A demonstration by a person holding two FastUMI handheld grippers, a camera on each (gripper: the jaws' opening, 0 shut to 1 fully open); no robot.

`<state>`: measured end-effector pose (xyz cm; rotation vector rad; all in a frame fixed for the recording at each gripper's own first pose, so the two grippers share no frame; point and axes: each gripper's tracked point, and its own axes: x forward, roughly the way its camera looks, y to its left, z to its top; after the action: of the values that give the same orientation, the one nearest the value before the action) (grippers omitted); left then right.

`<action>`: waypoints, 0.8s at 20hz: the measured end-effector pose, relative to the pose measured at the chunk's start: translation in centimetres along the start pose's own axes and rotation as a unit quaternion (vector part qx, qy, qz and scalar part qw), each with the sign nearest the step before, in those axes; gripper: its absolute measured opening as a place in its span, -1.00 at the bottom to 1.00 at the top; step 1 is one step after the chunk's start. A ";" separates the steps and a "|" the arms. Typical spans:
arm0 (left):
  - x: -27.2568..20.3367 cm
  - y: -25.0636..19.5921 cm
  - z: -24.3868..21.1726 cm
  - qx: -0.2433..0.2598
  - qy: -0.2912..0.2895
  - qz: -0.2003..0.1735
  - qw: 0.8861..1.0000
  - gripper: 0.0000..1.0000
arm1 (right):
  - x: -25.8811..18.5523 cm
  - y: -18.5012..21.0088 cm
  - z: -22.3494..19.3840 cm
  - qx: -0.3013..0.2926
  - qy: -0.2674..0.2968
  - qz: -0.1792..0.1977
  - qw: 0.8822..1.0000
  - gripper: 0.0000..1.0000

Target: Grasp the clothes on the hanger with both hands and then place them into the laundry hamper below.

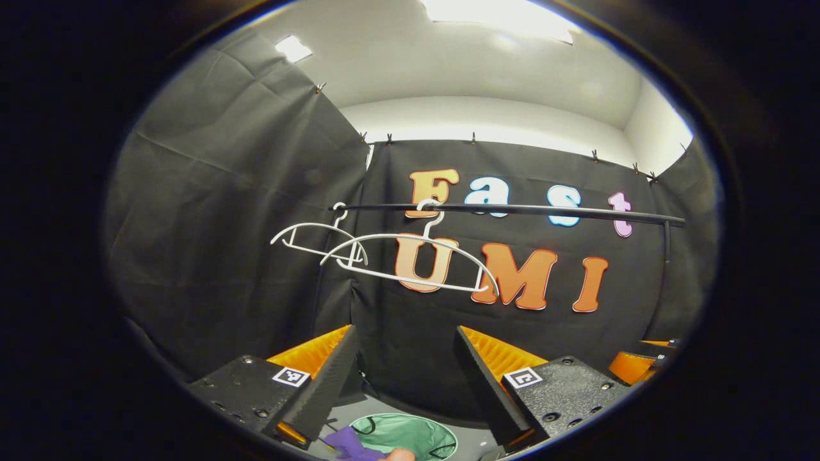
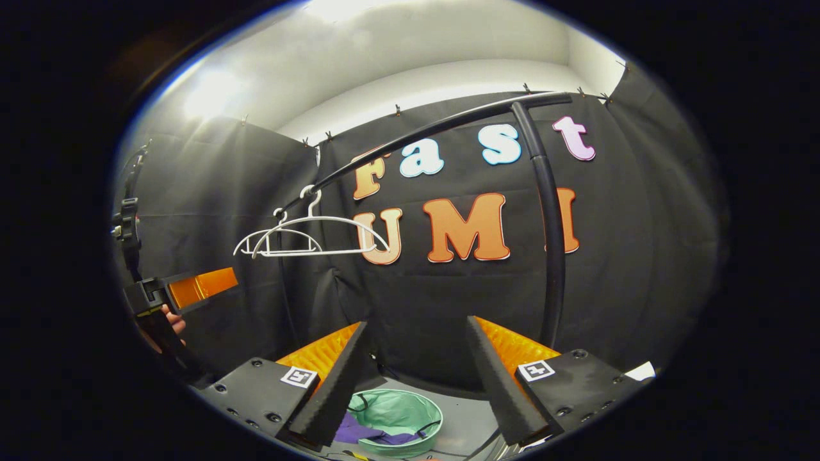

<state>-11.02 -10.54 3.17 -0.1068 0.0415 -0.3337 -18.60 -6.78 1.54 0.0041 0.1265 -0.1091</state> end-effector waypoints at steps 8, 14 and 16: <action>-0.3 -0.5 -0.7 0.008 0.008 0.007 1.000 0.83 | 0.2 -1.0 -0.3 0.002 0.003 -0.002 1.000 0.79; -0.7 -0.4 -0.2 0.007 -0.001 0.013 1.000 0.90 | 0.3 -1.5 -0.5 0.003 0.000 -0.009 1.000 0.79; -0.8 -0.4 0.2 0.014 -0.008 0.017 1.000 0.90 | 0.1 -1.4 -0.2 0.009 -0.004 -0.010 1.000 0.79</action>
<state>-11.92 -10.67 3.45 -0.0817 0.0236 -0.2989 -18.66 -8.17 1.35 0.0208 0.1172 -0.1310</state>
